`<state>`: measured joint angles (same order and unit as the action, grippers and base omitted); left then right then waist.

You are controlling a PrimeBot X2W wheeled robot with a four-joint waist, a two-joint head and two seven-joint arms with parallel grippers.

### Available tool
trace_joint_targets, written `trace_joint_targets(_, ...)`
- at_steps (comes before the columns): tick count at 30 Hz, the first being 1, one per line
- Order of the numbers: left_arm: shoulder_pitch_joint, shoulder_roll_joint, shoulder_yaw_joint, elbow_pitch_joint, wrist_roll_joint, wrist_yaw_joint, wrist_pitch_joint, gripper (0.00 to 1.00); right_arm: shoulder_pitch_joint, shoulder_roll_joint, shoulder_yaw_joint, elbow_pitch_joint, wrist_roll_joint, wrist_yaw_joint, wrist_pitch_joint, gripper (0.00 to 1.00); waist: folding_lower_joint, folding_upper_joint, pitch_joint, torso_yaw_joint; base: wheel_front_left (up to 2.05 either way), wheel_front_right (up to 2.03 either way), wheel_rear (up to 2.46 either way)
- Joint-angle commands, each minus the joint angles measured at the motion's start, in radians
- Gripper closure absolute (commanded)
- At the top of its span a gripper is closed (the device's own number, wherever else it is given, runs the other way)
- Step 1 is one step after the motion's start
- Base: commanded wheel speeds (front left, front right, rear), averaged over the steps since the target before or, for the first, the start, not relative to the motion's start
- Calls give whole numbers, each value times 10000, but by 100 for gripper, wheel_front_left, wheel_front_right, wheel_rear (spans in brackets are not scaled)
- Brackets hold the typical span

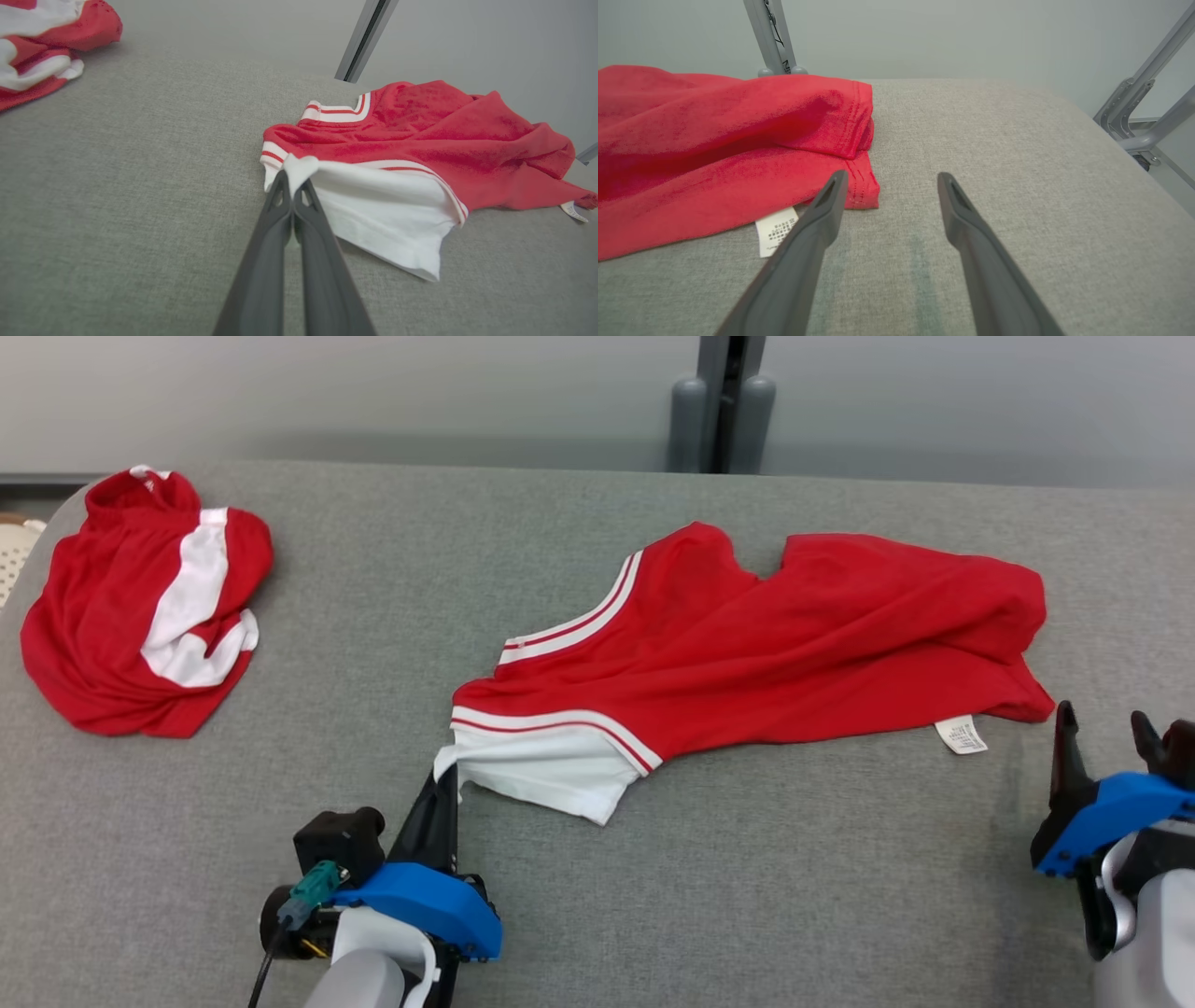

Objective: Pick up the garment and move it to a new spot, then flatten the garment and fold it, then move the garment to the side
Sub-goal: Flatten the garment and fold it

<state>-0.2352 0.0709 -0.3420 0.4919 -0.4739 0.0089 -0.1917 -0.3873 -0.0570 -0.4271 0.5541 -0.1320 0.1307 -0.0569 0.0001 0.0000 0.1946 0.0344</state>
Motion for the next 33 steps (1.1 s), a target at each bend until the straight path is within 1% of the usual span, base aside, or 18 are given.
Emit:
trace_joint_targets(1,-219,117,13,-117,59,54,-78,100,-280,-77,-130,176,-43,-1,133,0,-1,0,162,172,0,0,0)
trace_joint_targets(5,-224,162,2,-425,92,101,-134,100,-935,-286,-421,988,-156,-1,592,0,-1,0,347,333,0,0,0)
trace_joint_targets(10,-225,230,-48,-672,105,154,-124,100,-1456,-515,-68,1999,-106,-1,1135,0,-1,0,492,389,0,0,0)
trace_joint_targets(11,-218,243,-52,-707,102,156,-126,100,-1525,-560,39,2177,-52,1,1254,22,-1,0,513,383,0,0,0)
trace_joint_targets(12,-207,260,-58,-790,92,175,-138,100,-1671,-600,207,2441,166,-1,1413,63,-1,0,536,354,0,0,0)
trace_joint_targets(13,-211,274,-75,-830,98,170,-146,100,-1733,-611,259,2537,263,-1,1446,77,-1,0,540,334,0,0,0)
trace_joint_targets(14,-220,285,-85,-869,96,163,-147,100,-1774,-616,313,2615,375,-1,1466,100,-1,0,534,312,0,0,0)
trace_joint_targets(19,-379,355,-101,-1133,50,31,-166,100,-1970,-571,758,2571,1196,1,1241,100,-1,0,397,165,0,0,0)
trace_joint_targets(24,-766,544,18,-1711,-121,-172,-31,100,-2081,-659,1509,1888,2131,1,906,100,-1,0,82,-65,0,0,0)
trace_joint_targets(28,-1290,807,306,-2716,-449,-404,278,100,-1853,-900,2237,563,3061,-1,974,100,-1,0,-317,-265,0,0,0)
trace_joint_targets(30,-1560,945,444,-3413,-626,-490,507,100,-1636,-1003,2513,-394,3550,1,1119,100,-1,0,-548,-380,0,0,0)
trace_joint_targets(33,-1994,1210,708,-4630,-901,-534,936,100,-1297,-1149,2732,-2198,4396,1,1549,100,-1,0,-912,-572,0,0,0)
